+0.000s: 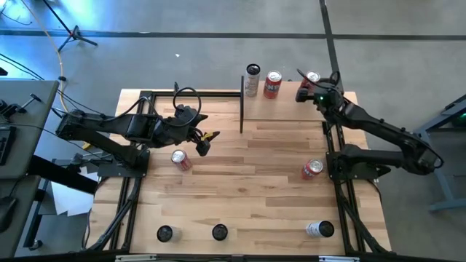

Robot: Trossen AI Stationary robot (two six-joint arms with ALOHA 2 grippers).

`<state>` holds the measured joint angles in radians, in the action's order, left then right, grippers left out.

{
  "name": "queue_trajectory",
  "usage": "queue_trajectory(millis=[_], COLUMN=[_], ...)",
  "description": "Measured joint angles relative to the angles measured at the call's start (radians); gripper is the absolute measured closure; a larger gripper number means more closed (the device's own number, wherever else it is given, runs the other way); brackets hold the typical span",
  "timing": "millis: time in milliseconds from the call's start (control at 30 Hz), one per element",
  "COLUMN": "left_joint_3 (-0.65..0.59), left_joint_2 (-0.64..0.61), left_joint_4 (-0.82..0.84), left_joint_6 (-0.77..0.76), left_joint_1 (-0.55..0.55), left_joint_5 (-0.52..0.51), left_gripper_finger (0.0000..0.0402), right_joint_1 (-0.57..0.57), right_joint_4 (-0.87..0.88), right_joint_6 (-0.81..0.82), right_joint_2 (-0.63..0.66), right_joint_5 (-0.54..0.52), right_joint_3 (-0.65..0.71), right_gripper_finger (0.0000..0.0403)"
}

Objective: Place canned beverage on shelf
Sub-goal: Put the right the red white soda can on the shelf

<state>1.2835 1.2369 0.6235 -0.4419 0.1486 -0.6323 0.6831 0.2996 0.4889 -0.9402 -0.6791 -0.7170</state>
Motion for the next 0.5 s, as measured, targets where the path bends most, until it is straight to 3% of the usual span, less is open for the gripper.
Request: queue_trajectory(millis=[500], left_joint_3=[0.0], left_joint_2=[0.0], left_joint_4=[0.0], left_joint_6=[0.0], left_joint_1=[0.0], left_joint_5=[0.0], left_gripper_finger=[0.0064], right_joint_1=[0.051], right_joint_4=[-0.043], right_joint_6=[0.0], right_joint_2=[-0.074], right_joint_5=[0.062], right_joint_3=[0.0], right_gripper_finger=[0.0006])
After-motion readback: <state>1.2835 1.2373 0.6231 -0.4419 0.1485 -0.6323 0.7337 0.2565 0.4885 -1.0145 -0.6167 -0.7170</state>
